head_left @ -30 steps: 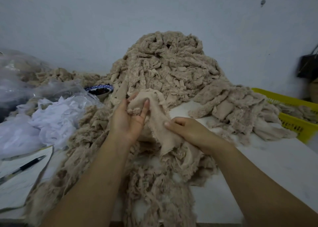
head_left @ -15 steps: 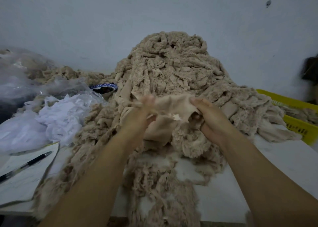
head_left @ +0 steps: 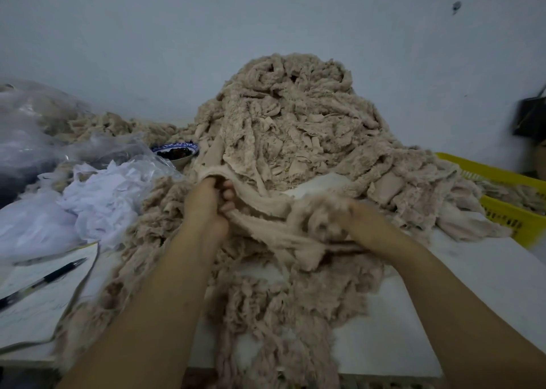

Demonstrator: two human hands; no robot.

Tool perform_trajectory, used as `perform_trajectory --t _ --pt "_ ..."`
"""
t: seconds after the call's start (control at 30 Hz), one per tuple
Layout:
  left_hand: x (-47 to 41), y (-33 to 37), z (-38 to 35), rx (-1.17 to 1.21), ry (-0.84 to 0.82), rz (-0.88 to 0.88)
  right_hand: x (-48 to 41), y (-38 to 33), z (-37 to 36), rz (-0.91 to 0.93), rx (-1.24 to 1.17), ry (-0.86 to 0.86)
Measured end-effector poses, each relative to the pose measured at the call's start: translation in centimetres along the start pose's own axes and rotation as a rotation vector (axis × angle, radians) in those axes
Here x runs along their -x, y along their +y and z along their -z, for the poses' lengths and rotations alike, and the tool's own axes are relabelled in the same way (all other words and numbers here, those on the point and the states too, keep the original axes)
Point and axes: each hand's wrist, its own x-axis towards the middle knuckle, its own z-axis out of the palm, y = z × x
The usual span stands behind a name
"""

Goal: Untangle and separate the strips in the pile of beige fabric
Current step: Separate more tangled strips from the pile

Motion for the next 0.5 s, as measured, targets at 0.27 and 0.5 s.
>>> perform_trajectory --t 0.27,0.5 --pt "-0.7 1.2 2.0 -0.035 0.139 -0.066 -1.4 -1.6 2.1 -0.024 -0.82 0.195" --pt "0.5 -0.3 0.3 -0.227 -0.154 0.09 -1.8 -4.2 1.0 -0.145 -0.835 0.235"
